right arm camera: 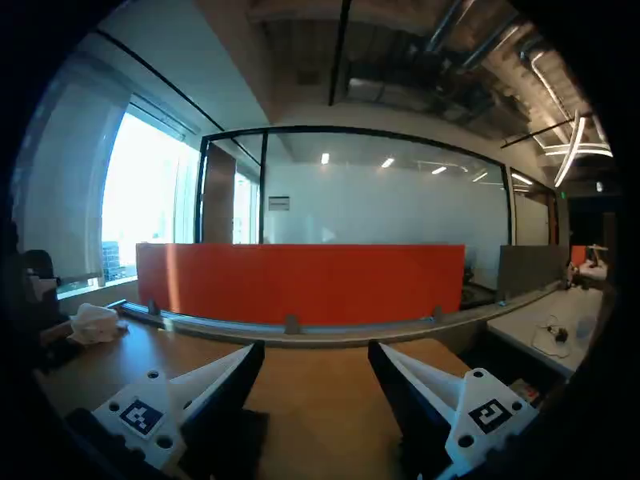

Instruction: Fold towel

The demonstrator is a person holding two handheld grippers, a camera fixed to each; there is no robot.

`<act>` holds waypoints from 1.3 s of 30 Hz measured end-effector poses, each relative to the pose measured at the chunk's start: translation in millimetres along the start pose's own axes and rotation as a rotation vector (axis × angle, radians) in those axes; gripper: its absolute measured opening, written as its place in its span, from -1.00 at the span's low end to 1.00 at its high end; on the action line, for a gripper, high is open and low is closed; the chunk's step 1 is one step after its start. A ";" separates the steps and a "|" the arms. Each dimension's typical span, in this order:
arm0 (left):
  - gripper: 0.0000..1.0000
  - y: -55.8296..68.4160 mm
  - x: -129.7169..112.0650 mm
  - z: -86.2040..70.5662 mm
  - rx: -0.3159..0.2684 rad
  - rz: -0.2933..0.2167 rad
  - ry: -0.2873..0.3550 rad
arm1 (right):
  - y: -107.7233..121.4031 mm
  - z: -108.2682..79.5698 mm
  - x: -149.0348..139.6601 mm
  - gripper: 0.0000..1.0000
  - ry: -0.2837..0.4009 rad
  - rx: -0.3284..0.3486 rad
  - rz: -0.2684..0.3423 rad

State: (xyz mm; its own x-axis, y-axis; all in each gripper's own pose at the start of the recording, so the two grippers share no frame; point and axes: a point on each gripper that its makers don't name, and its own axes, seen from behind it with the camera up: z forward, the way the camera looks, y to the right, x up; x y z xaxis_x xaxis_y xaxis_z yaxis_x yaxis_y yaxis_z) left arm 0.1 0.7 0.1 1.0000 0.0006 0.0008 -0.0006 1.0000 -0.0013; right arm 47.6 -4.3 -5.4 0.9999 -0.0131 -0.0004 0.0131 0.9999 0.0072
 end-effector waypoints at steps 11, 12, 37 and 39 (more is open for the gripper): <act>0.95 24.4 -8.3 3.0 -0.092 0.065 -0.063 | -24.3 -0.5 1.1 1.00 -0.050 0.085 -0.067; 0.95 27.6 -9.4 3.2 -0.108 0.072 -0.071 | -27.4 -0.7 -0.3 1.00 -0.059 0.099 -0.076; 0.95 87.6 -69.0 -0.8 -0.416 0.159 -0.280 | -86.5 -14.2 -46.0 1.00 -0.303 0.380 -0.176; 0.95 92.0 -76.2 -2.4 -0.432 0.161 -0.297 | -88.8 -15.8 -52.2 1.00 -0.323 0.392 -0.182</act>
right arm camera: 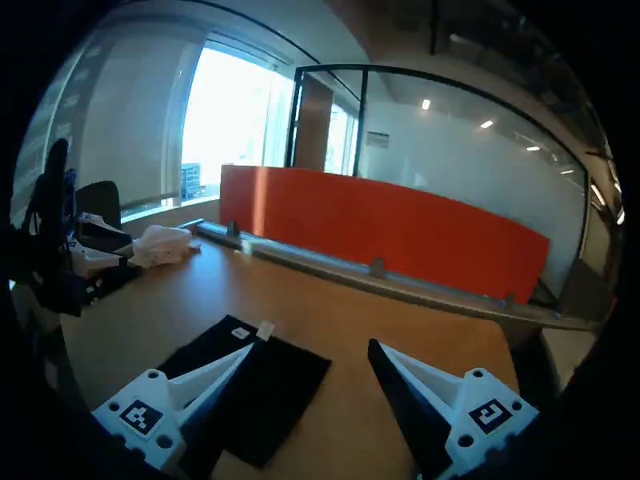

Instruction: Fold towel

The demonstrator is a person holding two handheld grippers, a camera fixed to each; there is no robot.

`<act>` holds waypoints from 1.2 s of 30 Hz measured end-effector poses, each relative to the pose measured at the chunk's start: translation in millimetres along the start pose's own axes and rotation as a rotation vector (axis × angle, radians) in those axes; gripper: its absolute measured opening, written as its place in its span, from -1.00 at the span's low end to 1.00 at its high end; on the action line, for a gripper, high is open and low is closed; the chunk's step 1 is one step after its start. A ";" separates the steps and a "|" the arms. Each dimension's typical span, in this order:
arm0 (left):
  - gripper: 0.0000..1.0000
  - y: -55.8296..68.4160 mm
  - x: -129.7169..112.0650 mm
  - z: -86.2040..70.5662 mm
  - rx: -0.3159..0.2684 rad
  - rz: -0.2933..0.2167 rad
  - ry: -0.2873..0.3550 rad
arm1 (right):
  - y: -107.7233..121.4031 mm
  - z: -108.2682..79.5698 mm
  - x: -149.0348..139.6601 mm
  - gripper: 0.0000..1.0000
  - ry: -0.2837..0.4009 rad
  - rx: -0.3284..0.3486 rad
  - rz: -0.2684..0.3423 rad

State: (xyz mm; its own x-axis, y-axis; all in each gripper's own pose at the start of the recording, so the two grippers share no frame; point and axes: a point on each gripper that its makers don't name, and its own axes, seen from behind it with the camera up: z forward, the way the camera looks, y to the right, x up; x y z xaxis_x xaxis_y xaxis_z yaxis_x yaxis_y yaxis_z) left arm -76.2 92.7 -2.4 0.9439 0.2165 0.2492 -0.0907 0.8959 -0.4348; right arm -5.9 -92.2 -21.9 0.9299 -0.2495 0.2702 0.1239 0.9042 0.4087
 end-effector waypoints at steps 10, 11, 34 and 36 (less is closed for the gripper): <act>0.95 15.6 -37.0 8.3 -0.043 0.001 -0.069 | -16.3 7.7 -31.9 1.00 -0.068 0.049 -0.013; 0.95 17.2 -41.6 9.3 -0.047 0.002 -0.077 | -18.0 8.8 -35.2 1.00 -0.071 0.053 -0.013; 0.95 59.6 -162.3 44.8 -0.127 0.051 -0.259 | -48.2 31.6 -153.1 0.99 -0.219 0.135 -0.048; 0.95 63.4 -172.9 46.8 -0.137 0.058 -0.275 | -51.7 33.4 -163.4 1.00 -0.234 0.143 -0.053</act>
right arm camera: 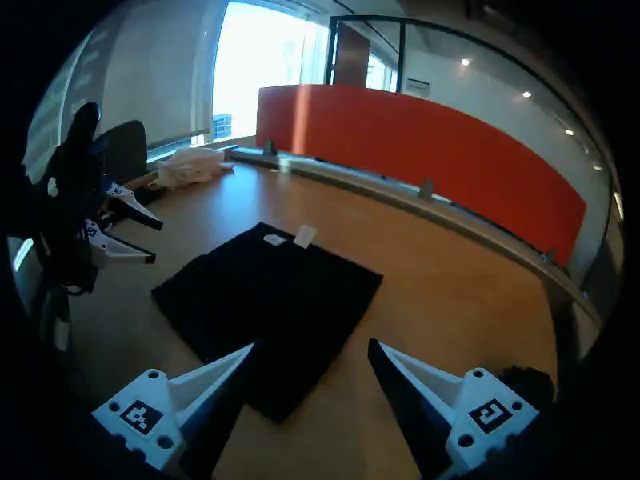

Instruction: Fold towel

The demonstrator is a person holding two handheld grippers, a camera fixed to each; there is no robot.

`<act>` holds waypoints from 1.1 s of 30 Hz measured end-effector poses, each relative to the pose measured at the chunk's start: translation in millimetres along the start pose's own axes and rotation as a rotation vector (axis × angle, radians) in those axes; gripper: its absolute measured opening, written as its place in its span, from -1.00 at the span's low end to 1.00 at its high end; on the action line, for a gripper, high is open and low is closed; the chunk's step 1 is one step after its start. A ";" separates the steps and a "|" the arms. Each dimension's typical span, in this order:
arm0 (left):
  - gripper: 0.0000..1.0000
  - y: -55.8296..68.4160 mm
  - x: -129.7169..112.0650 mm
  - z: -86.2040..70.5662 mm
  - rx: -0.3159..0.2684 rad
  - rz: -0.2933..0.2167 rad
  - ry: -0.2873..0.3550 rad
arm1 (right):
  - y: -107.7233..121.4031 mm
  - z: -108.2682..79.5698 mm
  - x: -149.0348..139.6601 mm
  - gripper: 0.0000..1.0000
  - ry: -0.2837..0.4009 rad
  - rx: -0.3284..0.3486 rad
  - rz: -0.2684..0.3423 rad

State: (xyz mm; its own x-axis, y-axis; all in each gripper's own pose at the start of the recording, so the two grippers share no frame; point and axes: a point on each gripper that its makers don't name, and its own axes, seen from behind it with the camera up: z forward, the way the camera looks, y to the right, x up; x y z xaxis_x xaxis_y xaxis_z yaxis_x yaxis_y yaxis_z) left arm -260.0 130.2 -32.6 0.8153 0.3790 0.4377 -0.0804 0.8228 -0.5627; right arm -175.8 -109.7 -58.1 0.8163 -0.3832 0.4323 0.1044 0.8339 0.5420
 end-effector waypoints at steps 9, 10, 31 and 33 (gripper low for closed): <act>0.95 14.9 -41.2 17.0 -0.038 0.026 -0.080 | -14.6 14.8 -38.9 1.00 -0.070 0.036 -0.016; 0.95 15.9 -44.5 18.0 -0.040 0.028 -0.087 | -15.6 15.8 -42.7 1.00 -0.078 0.038 -0.016; 0.94 28.1 -81.5 27.4 -0.070 0.018 -0.192 | -28.9 26.7 -101.9 0.99 -0.186 0.098 -0.021; 0.95 28.3 -81.7 27.3 -0.070 0.013 -0.193 | -28.8 27.4 -103.9 0.96 -0.190 0.101 -0.021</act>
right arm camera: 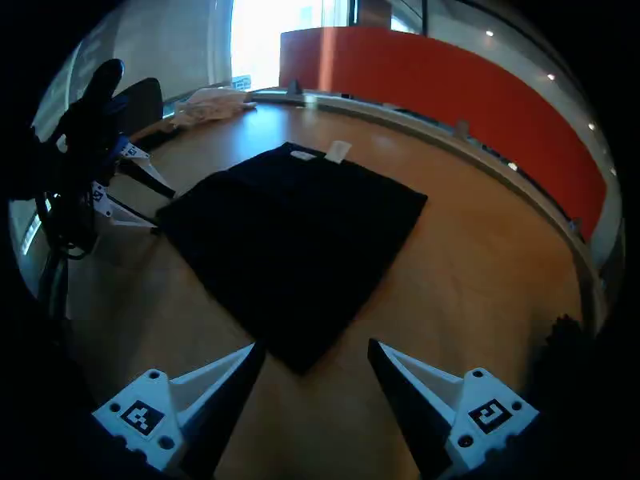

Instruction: Fold towel

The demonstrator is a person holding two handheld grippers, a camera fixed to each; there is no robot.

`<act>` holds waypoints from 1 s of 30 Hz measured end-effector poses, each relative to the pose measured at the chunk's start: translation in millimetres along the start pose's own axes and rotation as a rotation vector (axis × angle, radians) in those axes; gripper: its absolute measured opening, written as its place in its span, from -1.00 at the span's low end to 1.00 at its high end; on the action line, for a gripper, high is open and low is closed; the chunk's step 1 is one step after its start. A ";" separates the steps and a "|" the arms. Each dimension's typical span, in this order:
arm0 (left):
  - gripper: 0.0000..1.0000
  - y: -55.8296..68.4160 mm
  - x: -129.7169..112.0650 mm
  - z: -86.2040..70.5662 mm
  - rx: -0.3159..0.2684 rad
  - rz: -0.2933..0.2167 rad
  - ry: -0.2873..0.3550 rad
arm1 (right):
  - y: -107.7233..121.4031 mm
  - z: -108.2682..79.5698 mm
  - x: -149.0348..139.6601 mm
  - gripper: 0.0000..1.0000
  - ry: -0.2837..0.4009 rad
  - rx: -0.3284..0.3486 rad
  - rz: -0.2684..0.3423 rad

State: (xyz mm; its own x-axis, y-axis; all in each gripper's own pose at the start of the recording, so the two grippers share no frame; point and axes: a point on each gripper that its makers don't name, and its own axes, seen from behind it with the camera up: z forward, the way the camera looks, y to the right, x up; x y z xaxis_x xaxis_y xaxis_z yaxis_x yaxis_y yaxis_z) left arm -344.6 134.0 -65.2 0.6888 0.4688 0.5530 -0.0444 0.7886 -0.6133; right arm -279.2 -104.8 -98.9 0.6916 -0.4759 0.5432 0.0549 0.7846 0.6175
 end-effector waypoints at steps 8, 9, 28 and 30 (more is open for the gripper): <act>0.94 1.1 -0.2 -0.6 -0.001 -0.009 -0.007 | -1.5 2.4 -6.5 0.75 -0.018 0.017 -0.006; 0.94 1.1 -0.2 -0.6 -0.002 -0.010 -0.009 | -1.7 2.9 -7.1 0.71 -0.020 0.020 -0.004; 0.40 6.2 -2.0 -1.2 -0.007 -0.005 -0.030 | -0.7 3.4 -11.0 -0.05 -0.038 0.042 0.027; 0.35 7.0 -2.3 -1.0 -0.007 -0.004 -0.031 | -1.4 3.4 -11.3 -0.07 -0.041 0.042 0.022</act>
State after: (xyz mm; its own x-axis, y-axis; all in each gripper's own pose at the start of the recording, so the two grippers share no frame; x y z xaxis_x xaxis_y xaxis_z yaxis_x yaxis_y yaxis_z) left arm -345.7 138.1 -71.4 0.6664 0.4775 0.5727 -0.0365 0.7880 -0.6146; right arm -289.5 -101.9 -103.9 0.6622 -0.4752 0.5793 0.0090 0.7782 0.6280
